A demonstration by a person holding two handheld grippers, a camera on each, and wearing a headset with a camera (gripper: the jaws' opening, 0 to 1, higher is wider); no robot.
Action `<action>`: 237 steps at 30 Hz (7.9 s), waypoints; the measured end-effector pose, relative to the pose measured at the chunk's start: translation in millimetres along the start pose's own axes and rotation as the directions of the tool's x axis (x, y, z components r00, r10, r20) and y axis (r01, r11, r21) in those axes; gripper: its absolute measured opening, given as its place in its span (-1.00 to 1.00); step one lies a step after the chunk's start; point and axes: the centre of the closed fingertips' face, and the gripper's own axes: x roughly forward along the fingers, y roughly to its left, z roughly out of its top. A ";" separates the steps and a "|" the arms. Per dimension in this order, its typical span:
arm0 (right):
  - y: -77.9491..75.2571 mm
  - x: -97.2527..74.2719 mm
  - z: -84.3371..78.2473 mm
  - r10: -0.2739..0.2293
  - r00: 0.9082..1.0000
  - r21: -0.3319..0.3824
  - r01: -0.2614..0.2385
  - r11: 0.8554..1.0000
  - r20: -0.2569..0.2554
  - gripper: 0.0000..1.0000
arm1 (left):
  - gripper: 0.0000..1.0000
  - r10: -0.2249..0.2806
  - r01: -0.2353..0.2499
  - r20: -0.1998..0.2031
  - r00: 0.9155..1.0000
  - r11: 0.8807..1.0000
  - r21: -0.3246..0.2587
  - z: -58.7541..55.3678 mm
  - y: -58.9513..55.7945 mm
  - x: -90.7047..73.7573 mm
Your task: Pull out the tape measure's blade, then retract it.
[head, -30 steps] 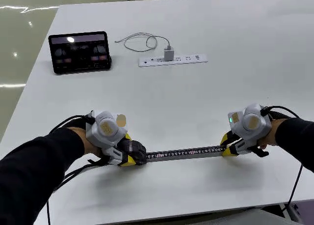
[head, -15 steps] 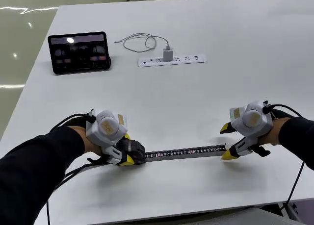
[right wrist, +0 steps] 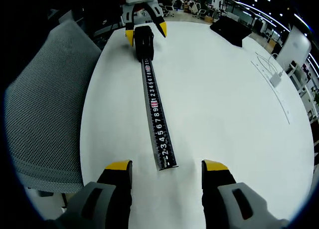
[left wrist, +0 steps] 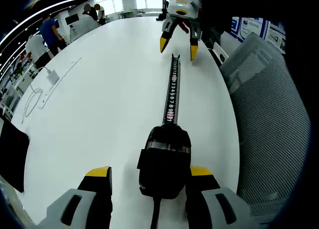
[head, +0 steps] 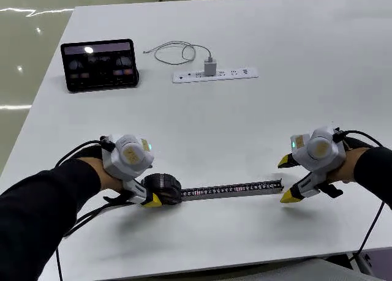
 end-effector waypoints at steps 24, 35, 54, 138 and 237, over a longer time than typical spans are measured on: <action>6.4 -15.6 1.1 -0.095 0.992 0.154 0.081 0.985 0.086 0.58 | 1.00 0.084 -0.037 0.176 0.981 0.966 -0.254 -9.7 -7.0 -29.3; 5.0 -39.1 -9.6 -0.258 0.951 0.339 0.190 0.921 0.167 0.97 | 1.00 0.227 -0.113 0.235 0.945 0.902 -0.416 -37.9 -1.7 -54.0; 24.9 -67.1 -41.1 -0.392 0.900 0.477 0.263 0.839 0.193 1.00 | 1.00 0.413 -0.211 0.243 0.878 0.788 -0.578 -73.3 -5.9 -88.1; 23.0 -106.1 -27.3 -0.367 0.910 0.337 0.290 0.896 0.192 1.00 | 1.00 0.554 -0.320 0.070 0.829 0.575 -0.753 0.8 -2.6 -40.5; 2.7 19.6 -5.3 0.063 0.985 -0.062 -0.074 0.995 -0.158 -0.79 | 0.74 0.656 -0.272 0.087 0.750 0.426 -0.863 9.5 3.9 2.8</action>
